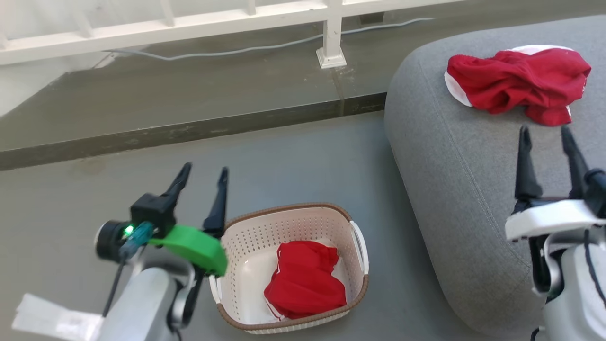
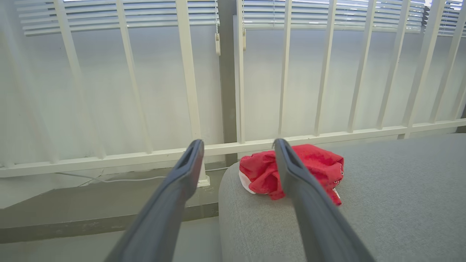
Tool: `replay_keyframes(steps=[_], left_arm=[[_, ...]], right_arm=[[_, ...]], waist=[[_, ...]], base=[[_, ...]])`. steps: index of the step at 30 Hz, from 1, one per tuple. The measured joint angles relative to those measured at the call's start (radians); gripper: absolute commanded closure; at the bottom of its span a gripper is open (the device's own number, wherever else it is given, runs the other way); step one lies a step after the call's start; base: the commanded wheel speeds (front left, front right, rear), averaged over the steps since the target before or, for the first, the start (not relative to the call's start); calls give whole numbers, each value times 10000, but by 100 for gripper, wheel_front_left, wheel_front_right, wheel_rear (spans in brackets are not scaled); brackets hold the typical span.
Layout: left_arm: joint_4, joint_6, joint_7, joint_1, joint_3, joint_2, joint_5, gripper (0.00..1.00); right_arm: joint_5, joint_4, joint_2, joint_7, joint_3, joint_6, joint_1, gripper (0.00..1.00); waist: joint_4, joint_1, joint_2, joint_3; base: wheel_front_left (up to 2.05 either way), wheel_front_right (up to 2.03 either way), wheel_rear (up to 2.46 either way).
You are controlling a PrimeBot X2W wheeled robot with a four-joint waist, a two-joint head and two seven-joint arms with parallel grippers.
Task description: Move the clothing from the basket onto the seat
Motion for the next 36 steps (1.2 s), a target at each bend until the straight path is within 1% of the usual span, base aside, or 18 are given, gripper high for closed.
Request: replay_keyframes(steps=[3, 8, 16, 22, 25, 36], left_arm=[[10, 79, -8, 309, 305, 215, -27, 0], [-115, 167, -94, 884, 759, 456, -109, 0], [-472, 278, -178, 1904, 1432, 562, -184, 0], [-832, 313, -182, 2675, 1868, 675, -209, 0], [-1043, 360, -182, 2888, 2006, 759, -207, 0], [-1893, 403, -184, 3571, 2531, 742, -63, 0]], right_arm=[[0, 92, 33, 0, 165, 27, 209, 0], [-2, 115, 115, 0, 456, 174, 413, 0], [-6, 100, 293, 0, 815, 215, 691, 0], [-13, 86, 316, 0, 899, 259, 1046, 0], [-13, 67, 328, 0, 943, 259, 1157, 0], [-12, 52, 341, 0, 1009, 257, 1425, 0]], waist=[[60, 0, 0, -88], [132, 0, 0, -175], [198, 0, 0, -322], [231, 0, 0, -487], [239, 0, 0, -534], [226, 0, 0, -667]], base=[[0, 0, 0], [0, 0, 0], [0, 0, 0], [0, 0, 0], [0, 0, 0], [0, 0, 0]])
